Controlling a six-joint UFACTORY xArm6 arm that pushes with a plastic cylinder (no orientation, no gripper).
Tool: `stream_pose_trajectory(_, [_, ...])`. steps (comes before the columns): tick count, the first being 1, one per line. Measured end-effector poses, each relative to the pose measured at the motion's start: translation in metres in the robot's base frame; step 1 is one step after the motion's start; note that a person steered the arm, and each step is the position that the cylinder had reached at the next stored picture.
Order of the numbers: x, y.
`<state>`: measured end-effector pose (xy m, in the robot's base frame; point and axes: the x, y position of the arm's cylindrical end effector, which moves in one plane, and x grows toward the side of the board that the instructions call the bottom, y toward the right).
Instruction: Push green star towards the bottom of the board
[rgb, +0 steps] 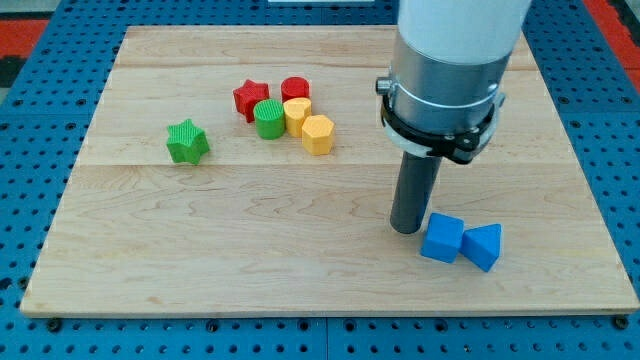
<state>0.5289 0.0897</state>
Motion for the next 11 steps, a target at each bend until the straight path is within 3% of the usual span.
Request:
stream_pose_trajectory(1, [-0.007, -0.002])
stream_pose_trajectory(4, [-0.079, -0.289])
stream_pose_trajectory(5, [-0.141, -0.299])
stream_pose_trajectory(6, [-0.131, -0.177])
stream_pose_trajectory(7, [-0.099, -0.188])
stream_pose_trajectory(8, [-0.149, -0.240])
stream_pose_trajectory(9, [-0.171, -0.245])
stream_pose_trajectory(10, [-0.139, -0.282])
stream_pose_trajectory(11, [-0.100, -0.232])
